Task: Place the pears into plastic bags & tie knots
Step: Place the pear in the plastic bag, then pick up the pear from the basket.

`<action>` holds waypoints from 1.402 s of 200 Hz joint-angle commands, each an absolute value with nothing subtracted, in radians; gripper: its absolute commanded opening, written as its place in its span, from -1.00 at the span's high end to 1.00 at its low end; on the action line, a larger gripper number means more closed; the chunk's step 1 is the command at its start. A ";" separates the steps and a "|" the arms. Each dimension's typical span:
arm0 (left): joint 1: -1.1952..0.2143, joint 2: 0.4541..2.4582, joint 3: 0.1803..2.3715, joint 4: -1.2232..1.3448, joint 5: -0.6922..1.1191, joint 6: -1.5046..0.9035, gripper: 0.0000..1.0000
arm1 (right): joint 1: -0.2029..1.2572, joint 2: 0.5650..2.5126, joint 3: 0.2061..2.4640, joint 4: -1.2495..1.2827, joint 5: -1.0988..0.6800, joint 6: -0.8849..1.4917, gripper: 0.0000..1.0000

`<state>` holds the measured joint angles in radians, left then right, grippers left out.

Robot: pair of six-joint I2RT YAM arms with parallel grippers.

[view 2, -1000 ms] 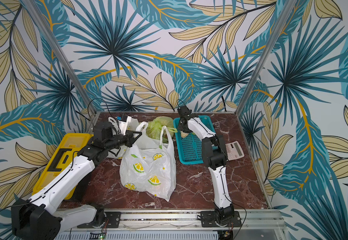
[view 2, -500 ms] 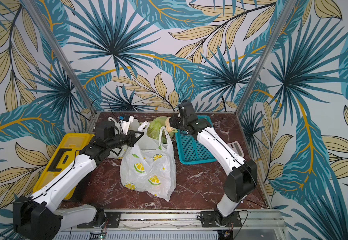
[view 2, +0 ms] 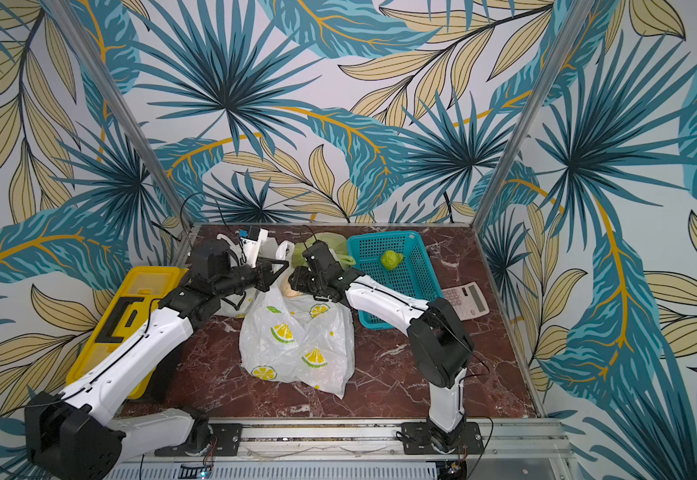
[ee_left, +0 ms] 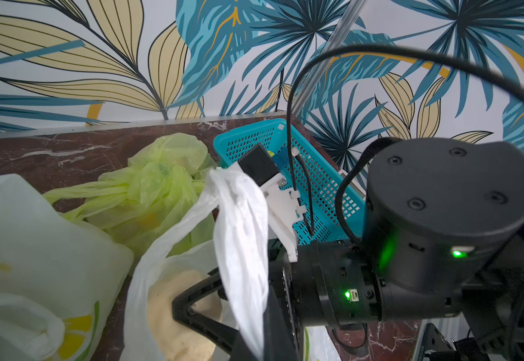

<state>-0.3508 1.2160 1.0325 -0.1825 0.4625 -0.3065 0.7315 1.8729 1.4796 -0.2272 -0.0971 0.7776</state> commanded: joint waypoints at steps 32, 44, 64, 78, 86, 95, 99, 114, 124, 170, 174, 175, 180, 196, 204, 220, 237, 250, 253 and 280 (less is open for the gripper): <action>-0.353 1.222 1.027 -0.165 0.446 -0.279 0.95 | 0.668 1.722 1.567 -0.561 -0.103 0.519 -0.36; -0.353 1.226 1.031 -0.165 0.447 -0.280 0.95 | 0.610 1.701 1.556 -0.588 -0.032 0.487 -0.36; -0.353 1.222 1.034 -0.166 0.456 -0.287 0.95 | 0.444 1.728 1.535 -0.608 0.076 0.432 -0.37; -0.353 1.213 1.028 -0.166 0.457 -0.292 0.95 | 0.336 1.814 1.598 -0.673 0.188 0.395 -0.37; -0.355 1.205 1.020 -0.167 0.457 -0.295 0.95 | 0.296 1.865 1.650 -0.705 0.251 0.381 -0.38; -0.355 1.197 1.010 -0.166 0.457 -0.299 0.95 | 0.272 1.911 1.689 -0.706 0.318 0.350 -0.40; -0.355 1.192 1.006 -0.166 0.456 -0.301 0.95 | 0.263 1.931 1.706 -0.702 0.336 0.336 -0.41; -0.354 1.177 0.991 -0.166 0.447 -0.306 0.95 | 0.245 2.005 1.768 -0.692 0.399 0.294 -0.43; -0.356 1.170 0.984 -0.166 0.442 -0.309 0.95 | 0.237 2.058 1.818 -0.706 0.407 0.287 -0.44; -0.356 1.174 0.986 -0.167 0.448 -0.325 0.95 | 0.214 2.250 1.951 -0.707 0.389 0.342 -0.42; -0.356 1.174 0.987 -0.167 0.447 -0.325 0.95 | 0.212 2.264 1.957 -0.707 0.385 0.350 -0.42; -0.355 1.174 0.986 -0.166 0.447 -0.324 0.95 | 0.212 2.267 1.959 -0.706 0.384 0.350 -0.41; -0.355 1.172 0.989 -0.166 0.448 -0.324 0.95 | 0.210 2.284 1.966 -0.705 0.375 0.356 -0.40; -0.355 1.168 0.986 -0.166 0.446 -0.322 0.95 | 0.207 2.341 2.018 -0.730 0.363 0.356 -0.30; -0.355 1.164 0.983 -0.166 0.444 -0.322 0.95 | 0.206 2.364 2.046 -0.751 0.364 0.354 -0.22; -0.355 1.156 0.974 -0.166 0.442 -0.321 0.95 | 0.206 2.361 2.065 -0.754 0.341 0.339 0.05; -0.356 1.149 0.965 -0.166 0.440 -0.316 0.95 | 0.208 2.300 2.061 -0.776 0.301 0.340 0.42; -0.356 1.144 0.959 -0.166 0.429 -0.308 0.94 | 0.217 2.206 2.011 -0.768 0.269 0.349 0.54; -0.355 1.144 0.957 -0.167 0.426 -0.306 0.95 | 0.220 2.180 1.996 -0.761 0.258 0.351 0.55; -0.356 1.157 0.970 -0.166 0.422 -0.301 0.95 | 0.280 1.923 1.812 -0.704 0.077 0.408 0.57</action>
